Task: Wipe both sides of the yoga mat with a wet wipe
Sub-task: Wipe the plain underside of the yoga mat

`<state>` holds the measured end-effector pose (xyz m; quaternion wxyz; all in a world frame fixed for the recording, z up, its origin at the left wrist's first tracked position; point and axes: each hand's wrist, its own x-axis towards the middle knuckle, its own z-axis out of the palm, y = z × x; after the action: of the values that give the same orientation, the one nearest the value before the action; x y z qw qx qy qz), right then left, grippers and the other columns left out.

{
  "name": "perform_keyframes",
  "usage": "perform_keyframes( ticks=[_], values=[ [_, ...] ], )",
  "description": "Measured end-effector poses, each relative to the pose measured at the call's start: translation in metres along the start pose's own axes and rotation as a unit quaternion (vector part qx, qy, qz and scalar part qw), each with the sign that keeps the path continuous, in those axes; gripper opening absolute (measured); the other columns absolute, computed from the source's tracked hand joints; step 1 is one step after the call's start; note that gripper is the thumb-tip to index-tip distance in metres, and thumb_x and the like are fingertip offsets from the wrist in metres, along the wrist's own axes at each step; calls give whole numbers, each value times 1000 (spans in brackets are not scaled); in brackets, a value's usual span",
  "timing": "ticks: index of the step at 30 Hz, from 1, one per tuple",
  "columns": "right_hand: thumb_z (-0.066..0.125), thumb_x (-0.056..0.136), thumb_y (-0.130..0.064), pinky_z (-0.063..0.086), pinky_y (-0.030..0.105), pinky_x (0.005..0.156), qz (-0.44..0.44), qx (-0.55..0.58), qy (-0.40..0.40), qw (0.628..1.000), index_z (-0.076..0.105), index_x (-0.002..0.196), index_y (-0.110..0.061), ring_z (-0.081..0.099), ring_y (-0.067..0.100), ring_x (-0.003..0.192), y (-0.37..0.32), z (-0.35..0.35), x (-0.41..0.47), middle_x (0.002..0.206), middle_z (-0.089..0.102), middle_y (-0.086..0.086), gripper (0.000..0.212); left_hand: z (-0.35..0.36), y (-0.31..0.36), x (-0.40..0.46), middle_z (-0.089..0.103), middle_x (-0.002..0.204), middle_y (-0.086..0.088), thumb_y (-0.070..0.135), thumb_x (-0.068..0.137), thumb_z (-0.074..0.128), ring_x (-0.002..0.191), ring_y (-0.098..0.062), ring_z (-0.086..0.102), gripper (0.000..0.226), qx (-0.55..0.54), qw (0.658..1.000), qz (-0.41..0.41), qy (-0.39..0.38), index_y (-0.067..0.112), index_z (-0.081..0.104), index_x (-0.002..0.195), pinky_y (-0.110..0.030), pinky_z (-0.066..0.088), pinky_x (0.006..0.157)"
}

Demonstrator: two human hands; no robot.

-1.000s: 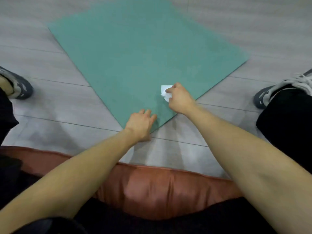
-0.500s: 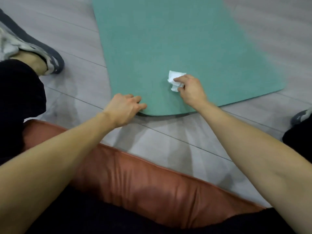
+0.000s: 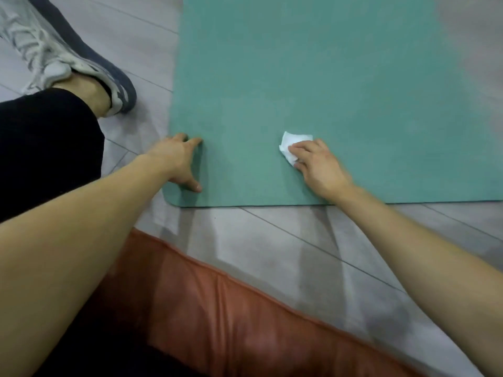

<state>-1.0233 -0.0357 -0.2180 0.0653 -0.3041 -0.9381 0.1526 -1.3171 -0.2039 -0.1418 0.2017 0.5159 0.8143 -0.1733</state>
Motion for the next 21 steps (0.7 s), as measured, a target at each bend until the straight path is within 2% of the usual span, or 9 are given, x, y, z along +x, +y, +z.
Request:
perform_keyframes(
  ticks=[3,6,7,11,13,15,17,19,21],
  values=[
    [63,102,-22,50,47,102,13,-48,60,997,71,129,-14,54,35,117,21,-8,7,126,69,6,29,5,-5,4,36,162,-10,71,41,96,142,-39,41,144,-28,999,-6,16,29,31,161,-46,39,119],
    [60,100,-13,46,41,110,92,40,97,990,71,131,-10,58,35,127,-13,16,7,135,66,12,33,4,-4,9,43,155,-4,73,32,96,136,-35,45,141,-28,999,-15,34,34,39,155,-48,47,110],
    [58,99,-10,45,39,113,75,79,91,990,71,132,-10,58,33,131,-41,31,7,141,64,13,35,5,-5,11,45,153,-2,75,30,95,135,-34,46,140,-26,999,-17,41,35,41,153,-48,50,107],
    [38,96,-10,43,35,114,-209,115,-46,970,67,138,-11,52,30,141,-147,64,7,151,56,14,51,10,-10,12,43,154,2,76,36,91,135,-30,45,132,-32,997,-8,67,40,39,152,-50,52,104],
    [35,96,-17,48,35,109,-276,87,-70,955,69,135,-13,54,30,138,-143,56,22,150,57,13,53,10,-10,11,39,159,4,78,37,90,139,-29,42,134,-30,997,-10,67,41,36,155,-51,50,107],
    [31,96,-24,46,39,113,-223,78,-54,970,69,138,-16,53,30,141,-101,45,47,155,54,10,56,8,-8,9,36,161,6,80,33,90,142,-27,40,140,-30,998,-20,58,43,33,156,-51,50,106],
    [32,95,-17,38,43,122,-76,56,4,996,67,139,-17,46,32,147,-41,29,73,159,49,10,57,8,-8,9,37,159,8,81,30,90,142,-25,39,141,-34,997,-25,58,45,33,155,-51,52,103],
    [38,91,-3,29,44,127,87,54,49,994,62,145,-13,37,35,153,-1,16,91,162,44,14,60,8,-8,8,38,158,9,81,29,90,141,-24,40,141,-34,997,-25,58,46,35,153,-51,53,101],
    [40,94,-2,22,47,130,119,46,62,990,52,150,0,34,38,154,-20,25,98,163,41,21,58,8,-8,7,39,156,10,81,27,90,141,-23,40,140,-33,997,-29,58,46,36,152,-51,53,99]
  ],
)
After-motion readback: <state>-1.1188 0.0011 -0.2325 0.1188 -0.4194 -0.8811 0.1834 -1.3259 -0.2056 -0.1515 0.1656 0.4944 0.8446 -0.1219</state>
